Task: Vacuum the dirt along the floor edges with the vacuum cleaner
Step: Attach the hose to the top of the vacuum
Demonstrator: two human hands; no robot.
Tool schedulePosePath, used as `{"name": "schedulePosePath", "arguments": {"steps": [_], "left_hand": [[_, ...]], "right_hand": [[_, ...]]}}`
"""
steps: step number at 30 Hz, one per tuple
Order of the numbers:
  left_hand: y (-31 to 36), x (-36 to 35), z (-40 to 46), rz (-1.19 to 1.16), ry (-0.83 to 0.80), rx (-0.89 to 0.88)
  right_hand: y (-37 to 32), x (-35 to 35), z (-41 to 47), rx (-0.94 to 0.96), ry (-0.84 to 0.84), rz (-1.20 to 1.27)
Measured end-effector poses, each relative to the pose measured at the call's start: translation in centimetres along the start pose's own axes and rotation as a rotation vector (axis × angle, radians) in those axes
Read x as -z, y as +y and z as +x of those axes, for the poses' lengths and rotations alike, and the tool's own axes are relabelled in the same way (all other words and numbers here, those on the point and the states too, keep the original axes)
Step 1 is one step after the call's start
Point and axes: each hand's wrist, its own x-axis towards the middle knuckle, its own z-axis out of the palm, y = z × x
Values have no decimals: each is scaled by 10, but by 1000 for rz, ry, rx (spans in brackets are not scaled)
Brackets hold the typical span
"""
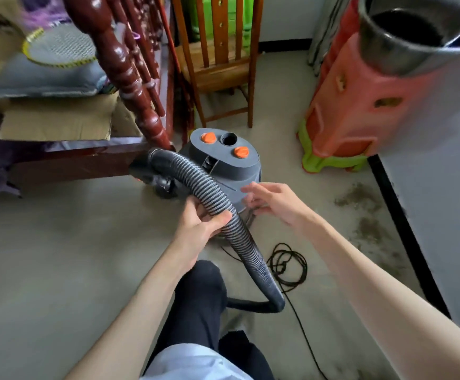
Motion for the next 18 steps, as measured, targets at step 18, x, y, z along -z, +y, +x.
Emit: {"name": "schedulePosePath", "arguments": {"steps": [18], "left_hand": [[-17,-132,-15,733,-567,-69]], "right_hand": [[-55,85,-54,-16,266,166]]}}
